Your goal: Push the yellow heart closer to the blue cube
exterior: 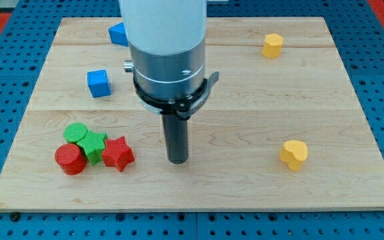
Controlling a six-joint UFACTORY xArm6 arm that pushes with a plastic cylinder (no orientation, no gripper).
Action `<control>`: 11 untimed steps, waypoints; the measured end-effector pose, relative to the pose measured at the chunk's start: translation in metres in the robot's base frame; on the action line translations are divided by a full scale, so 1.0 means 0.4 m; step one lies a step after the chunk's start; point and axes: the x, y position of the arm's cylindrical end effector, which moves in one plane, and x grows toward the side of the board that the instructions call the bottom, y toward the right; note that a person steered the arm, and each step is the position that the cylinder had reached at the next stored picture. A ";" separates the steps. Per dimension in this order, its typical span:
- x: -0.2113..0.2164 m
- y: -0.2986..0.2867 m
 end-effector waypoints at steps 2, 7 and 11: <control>0.190 0.373; 0.145 0.416; -0.080 0.382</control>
